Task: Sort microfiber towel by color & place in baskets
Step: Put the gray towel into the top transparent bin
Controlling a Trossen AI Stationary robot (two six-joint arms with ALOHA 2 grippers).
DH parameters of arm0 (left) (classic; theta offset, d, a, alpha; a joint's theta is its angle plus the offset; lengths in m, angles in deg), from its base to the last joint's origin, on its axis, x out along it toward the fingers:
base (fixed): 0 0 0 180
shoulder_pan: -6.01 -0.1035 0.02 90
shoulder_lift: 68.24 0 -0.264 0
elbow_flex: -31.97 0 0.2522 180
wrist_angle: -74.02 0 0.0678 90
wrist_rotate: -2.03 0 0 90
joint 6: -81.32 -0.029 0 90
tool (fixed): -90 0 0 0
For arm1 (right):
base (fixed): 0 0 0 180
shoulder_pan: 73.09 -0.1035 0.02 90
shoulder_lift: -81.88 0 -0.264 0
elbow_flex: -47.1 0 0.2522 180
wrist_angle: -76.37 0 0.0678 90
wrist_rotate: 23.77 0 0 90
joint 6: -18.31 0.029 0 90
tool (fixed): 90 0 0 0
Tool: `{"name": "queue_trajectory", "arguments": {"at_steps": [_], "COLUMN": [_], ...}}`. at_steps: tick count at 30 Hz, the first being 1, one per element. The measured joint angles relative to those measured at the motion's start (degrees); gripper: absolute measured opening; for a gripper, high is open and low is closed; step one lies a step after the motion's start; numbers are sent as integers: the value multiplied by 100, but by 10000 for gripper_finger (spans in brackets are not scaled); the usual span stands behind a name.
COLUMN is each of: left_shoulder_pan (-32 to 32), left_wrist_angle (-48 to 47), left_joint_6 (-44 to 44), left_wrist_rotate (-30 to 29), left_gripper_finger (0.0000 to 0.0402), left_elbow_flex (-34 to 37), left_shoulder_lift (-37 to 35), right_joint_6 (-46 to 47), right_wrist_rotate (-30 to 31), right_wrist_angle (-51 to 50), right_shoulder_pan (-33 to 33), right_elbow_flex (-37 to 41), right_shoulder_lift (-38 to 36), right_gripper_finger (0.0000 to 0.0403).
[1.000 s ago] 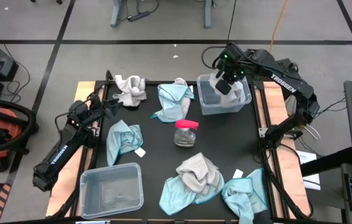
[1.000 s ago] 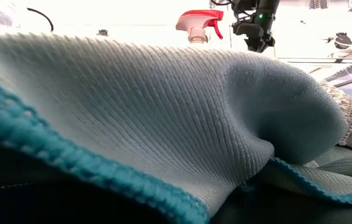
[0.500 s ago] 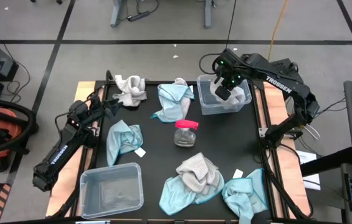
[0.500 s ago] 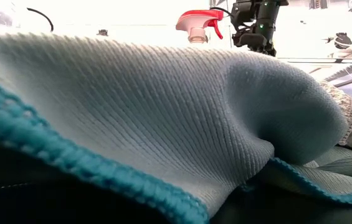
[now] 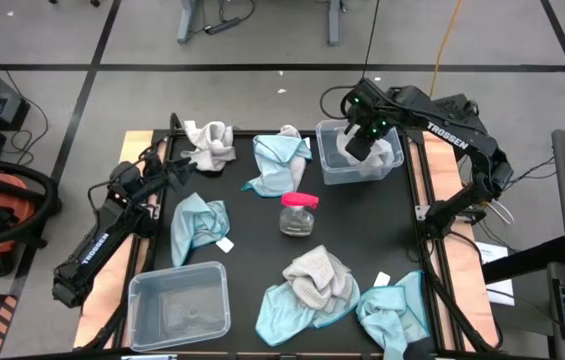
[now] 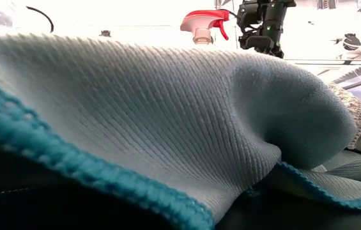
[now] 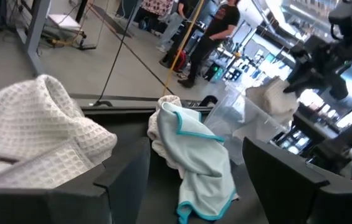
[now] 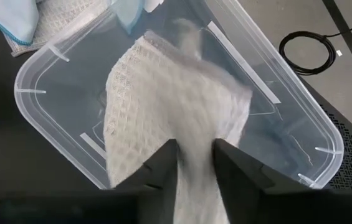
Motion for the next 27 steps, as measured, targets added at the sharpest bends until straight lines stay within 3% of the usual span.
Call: {"name": "queue_trajectory", "arguments": {"at_steps": [12, 20, 27], "left_shoulder_pan": [0, -2, 0], "left_wrist_angle": [333, 805, 761], "left_joint_6": [847, 729, 699], "left_wrist_rotate": [-79, -705, -528], "left_gripper_finger": [262, 262, 262], "left_elbow_flex": [0, 0, 0], "left_shoulder_lift": [2, 0, 2], "right_joint_6": [32, 46, 202], "right_wrist_rotate": [-133, -152, -530], "right_wrist_angle": [69, 292, 403], "right_shoulder_pan": [-2, -2, -4], "right_elbow_flex": [-2, -2, -7], "right_shoulder_lift": [-123, -582, -1118], "right_gripper_finger": [206, 217, 217]}}
